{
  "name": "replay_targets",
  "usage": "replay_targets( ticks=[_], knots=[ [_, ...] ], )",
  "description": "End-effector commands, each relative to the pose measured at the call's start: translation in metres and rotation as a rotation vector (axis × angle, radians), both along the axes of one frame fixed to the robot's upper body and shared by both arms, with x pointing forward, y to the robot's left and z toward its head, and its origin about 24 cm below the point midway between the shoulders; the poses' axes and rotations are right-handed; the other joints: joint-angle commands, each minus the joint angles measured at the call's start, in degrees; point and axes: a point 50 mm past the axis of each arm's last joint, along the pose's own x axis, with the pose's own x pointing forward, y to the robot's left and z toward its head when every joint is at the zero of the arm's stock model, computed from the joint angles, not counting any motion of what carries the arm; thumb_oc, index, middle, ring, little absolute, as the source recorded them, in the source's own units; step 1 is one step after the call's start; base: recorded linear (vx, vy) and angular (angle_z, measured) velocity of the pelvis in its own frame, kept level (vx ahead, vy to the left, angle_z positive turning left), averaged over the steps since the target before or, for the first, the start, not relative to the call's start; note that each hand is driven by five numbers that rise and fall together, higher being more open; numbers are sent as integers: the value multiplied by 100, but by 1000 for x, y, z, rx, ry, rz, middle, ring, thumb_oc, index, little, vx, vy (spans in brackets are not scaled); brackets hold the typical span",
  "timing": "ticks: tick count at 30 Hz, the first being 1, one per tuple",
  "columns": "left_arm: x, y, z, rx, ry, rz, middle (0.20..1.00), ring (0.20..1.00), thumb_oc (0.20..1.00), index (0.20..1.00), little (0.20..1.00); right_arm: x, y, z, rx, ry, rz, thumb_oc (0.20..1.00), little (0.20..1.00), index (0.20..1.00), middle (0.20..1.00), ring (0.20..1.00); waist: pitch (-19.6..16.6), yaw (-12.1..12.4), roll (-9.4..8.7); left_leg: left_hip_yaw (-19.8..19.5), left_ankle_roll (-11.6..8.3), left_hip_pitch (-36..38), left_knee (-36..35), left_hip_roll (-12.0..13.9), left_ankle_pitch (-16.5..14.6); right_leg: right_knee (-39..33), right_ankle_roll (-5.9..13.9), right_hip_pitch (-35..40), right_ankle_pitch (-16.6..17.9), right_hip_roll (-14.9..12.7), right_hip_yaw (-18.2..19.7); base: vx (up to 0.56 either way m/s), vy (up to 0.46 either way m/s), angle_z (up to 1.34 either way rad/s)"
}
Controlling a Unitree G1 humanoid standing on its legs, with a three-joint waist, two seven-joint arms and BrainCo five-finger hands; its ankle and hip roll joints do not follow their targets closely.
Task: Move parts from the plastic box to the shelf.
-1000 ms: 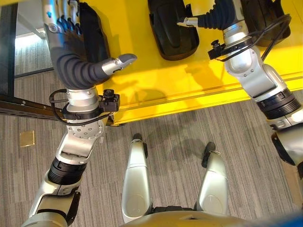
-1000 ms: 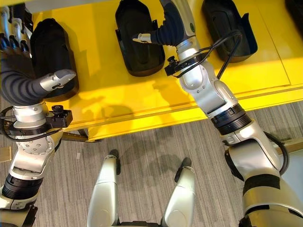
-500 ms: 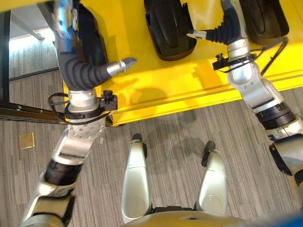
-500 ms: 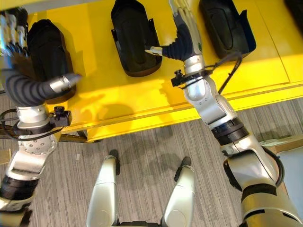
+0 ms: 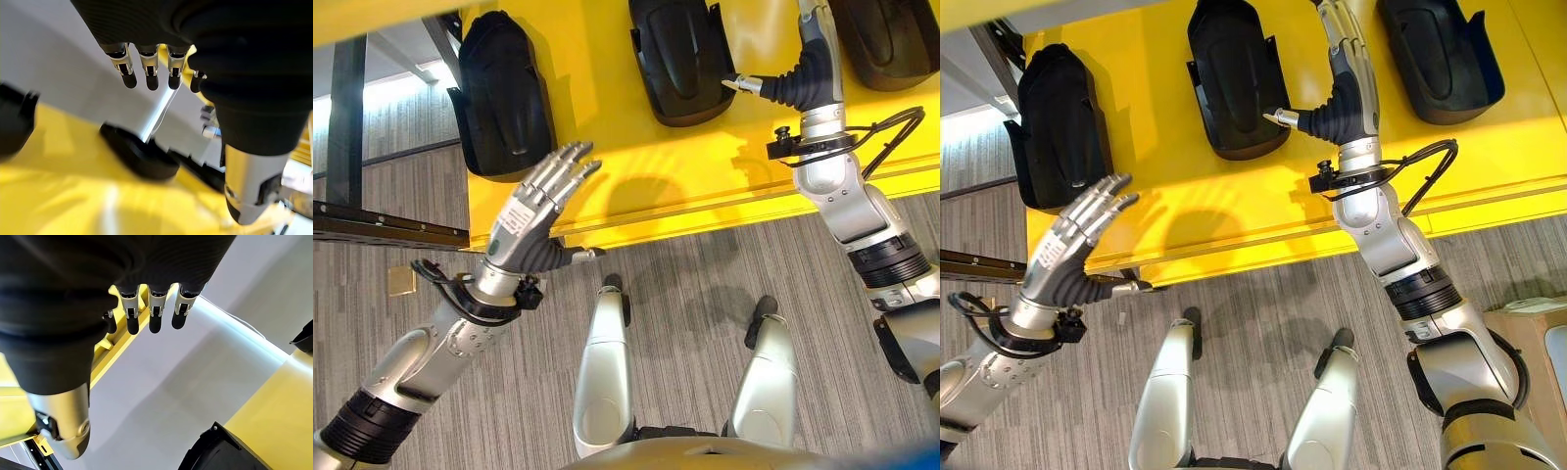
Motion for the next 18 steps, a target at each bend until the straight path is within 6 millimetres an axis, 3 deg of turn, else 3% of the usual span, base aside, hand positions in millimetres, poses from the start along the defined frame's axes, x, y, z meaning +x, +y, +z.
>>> replay_targets(
  ticks=[1, 7, 18],
  knots=[
    [-9, -9, -5, 80, 22, -76, 1000, 1000, 1000, 1000, 1000, -13, 5, 30, 111, -158, 66, 1000, 1000, 1000, 1000, 1000, -57, -27, -102, 74, 193, 88, -450, -69, 496, 882, -373, -319, -311, 138, 197, 0, 0, 0],
    [-9, -9, -25, 158, 127, -71, 1000, 1000, 1000, 1000, 1000, -10, 8, 29, 111, -148, 66, 1000, 1000, 1000, 1000, 1000, -16, -34, -121, 60, 199, 81, -470, -67, 513, 888, -392, -345, -313, 165, 226, 0, 0, 0],
    [-11, 16, -42, 48, 242, 100, 1000, 1000, 1000, 1000, 1000, -10, 5, 33, 128, -148, 52, 1000, 1000, 1000, 1000, 1000, 49, -1, -159, 29, 208, 28, -442, -85, 477, 912, -404, -383, -339, 188, 225, 0, 0, 0]
  ],
)
